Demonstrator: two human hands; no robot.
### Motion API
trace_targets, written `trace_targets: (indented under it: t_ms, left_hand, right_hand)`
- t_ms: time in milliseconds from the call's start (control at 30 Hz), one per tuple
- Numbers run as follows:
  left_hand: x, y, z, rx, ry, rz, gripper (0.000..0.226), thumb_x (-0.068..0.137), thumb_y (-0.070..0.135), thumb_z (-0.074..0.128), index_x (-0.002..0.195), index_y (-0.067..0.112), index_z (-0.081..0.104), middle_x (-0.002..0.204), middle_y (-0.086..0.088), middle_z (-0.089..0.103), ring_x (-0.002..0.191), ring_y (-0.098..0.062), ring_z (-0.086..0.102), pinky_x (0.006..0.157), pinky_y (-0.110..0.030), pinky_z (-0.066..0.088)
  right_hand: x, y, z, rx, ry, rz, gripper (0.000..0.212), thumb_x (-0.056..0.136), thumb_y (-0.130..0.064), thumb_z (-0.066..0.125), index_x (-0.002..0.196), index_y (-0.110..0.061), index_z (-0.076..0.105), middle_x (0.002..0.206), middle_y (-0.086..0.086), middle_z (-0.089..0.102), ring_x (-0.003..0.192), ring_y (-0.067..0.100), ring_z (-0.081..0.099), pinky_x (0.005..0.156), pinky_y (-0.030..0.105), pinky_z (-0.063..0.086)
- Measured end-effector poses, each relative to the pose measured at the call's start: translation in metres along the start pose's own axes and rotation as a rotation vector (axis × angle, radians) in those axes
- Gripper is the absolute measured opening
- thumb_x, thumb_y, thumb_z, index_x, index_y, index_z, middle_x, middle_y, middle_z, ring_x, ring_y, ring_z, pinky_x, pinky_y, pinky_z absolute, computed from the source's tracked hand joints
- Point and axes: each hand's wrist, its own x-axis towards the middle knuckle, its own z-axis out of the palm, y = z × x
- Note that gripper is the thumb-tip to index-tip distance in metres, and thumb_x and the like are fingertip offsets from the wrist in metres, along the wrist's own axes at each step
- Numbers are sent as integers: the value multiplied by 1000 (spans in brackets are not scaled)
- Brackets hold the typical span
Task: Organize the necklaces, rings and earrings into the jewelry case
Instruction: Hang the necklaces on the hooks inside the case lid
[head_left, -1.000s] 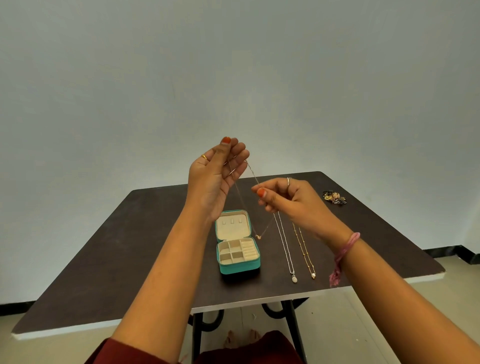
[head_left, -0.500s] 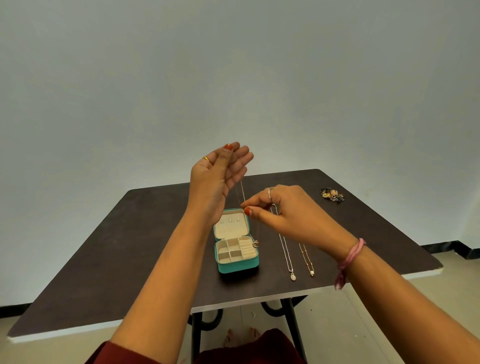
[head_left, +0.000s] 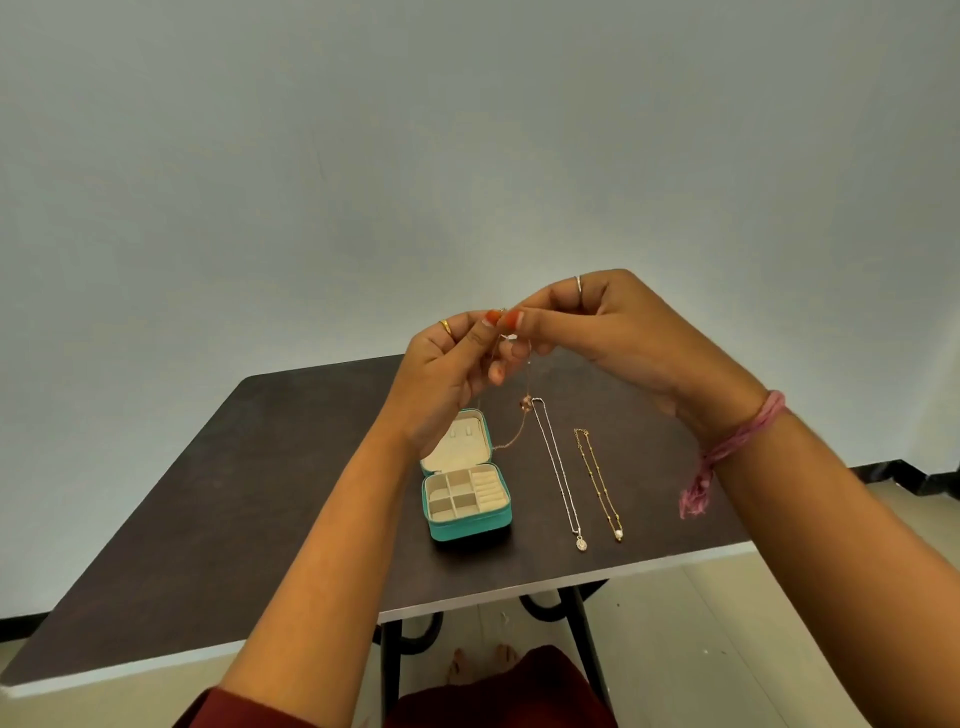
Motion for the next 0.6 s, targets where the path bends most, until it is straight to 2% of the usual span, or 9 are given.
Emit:
trace_targets:
  t_ms: [67,167,300,467,600]
  left_hand:
    - [1,1,1,-37,1,-51,23,96,19,46,101,5,64,60,1,58,53,-7,48,86,-37,55]
    - [0,3,2,-50,5,-112,29,86,31,51,94,7,66,52,6,43,50,-5,39,69,-26,58]
    - [-1,4,0,-138,-19,-204,35,84,40,51,78,9,66,50,6,29,47,-7,29,56,-22,49]
    - [-2,8,-2,-332,-95,-215,38,88,36,48,77,9,74,48,8,25,43,-4,26,50,-19,43]
    - [-1,11,-7,-470,-116,-183,34,90,27,48,84,8,74,49,9,31,42,-2,30,51,-17,45]
  right_hand:
    - [1,1,-2,6,18,23,17,89,-17,62,94,-4,72,75,-1,72,69,-3,62,66,9,45]
    - [5,4,-5,21,65,81,11,89,-19,62,90,-14,73,74,-6,71,70,-2,59,66,10,44]
    - [6,13,-8,80,95,189,12,88,-26,63,84,-22,73,78,-5,73,78,7,58,82,28,41]
    - [1,27,-4,230,72,253,11,81,-30,67,83,-21,74,74,-5,71,73,4,60,79,25,43]
    - [-4,40,2,324,55,235,24,72,-31,67,91,-18,72,74,-6,69,73,3,62,77,22,47]
